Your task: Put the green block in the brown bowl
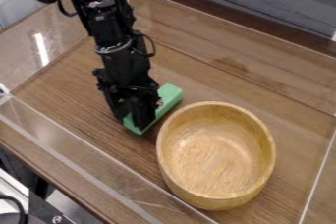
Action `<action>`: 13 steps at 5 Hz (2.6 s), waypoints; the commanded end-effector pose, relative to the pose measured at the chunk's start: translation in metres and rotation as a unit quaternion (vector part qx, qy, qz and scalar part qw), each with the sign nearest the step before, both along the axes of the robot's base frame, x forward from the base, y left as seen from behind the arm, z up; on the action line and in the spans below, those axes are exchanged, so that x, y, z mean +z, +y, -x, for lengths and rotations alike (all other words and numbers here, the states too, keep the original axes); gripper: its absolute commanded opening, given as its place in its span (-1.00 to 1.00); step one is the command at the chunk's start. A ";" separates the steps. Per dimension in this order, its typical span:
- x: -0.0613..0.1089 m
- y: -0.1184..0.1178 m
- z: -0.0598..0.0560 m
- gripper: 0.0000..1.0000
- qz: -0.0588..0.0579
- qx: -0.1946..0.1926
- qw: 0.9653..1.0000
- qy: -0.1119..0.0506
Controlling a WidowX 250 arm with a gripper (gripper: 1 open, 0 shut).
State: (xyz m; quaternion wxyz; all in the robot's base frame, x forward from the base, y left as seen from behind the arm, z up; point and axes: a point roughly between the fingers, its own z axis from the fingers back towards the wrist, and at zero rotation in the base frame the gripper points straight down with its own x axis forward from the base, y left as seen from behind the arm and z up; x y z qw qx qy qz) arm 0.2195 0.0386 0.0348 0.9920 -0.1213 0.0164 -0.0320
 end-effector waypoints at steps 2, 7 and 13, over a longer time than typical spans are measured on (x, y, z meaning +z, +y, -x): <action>0.029 0.003 -0.006 -1.00 -0.008 0.005 1.000 -0.013; 0.112 -0.115 0.029 -1.00 -0.017 -0.066 0.997 -0.020; 0.119 -0.142 0.038 -1.00 -0.007 -0.016 0.999 -0.036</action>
